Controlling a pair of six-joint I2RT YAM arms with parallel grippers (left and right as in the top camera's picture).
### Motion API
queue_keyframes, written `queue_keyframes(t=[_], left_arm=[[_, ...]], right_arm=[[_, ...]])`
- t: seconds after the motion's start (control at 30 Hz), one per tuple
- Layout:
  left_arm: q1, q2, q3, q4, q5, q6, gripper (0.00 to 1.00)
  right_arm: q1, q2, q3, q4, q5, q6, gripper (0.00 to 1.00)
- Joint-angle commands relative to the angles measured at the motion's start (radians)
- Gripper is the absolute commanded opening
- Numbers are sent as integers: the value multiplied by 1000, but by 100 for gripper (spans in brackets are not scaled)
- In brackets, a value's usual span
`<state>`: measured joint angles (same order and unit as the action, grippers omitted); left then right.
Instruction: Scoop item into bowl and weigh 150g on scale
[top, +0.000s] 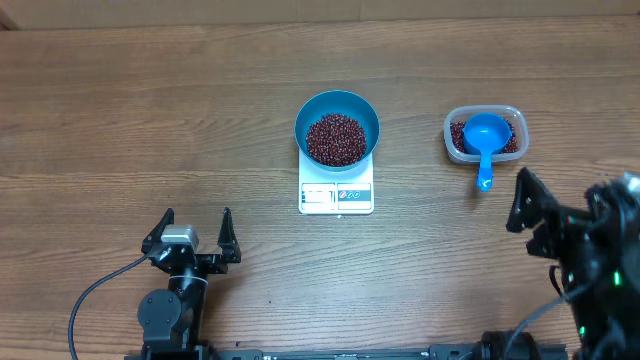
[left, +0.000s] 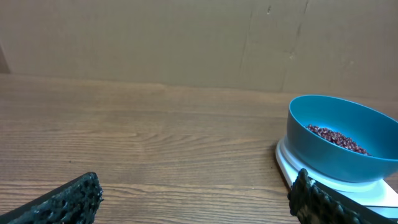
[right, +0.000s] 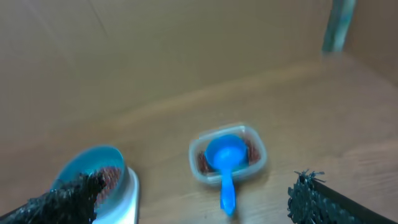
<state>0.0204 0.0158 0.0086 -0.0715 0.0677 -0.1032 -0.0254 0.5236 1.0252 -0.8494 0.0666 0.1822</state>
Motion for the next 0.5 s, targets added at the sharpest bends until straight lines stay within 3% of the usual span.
queue_keyframes(t=[0.0, 0.47], left_arm=[[5, -11, -4, -2, 3, 10, 100], [6, -11, -4, -2, 3, 10, 100]], right_arm=[[12, -93, -110, 113, 2, -8, 100], [33, -471, -859, 1014, -96, 0, 100]])
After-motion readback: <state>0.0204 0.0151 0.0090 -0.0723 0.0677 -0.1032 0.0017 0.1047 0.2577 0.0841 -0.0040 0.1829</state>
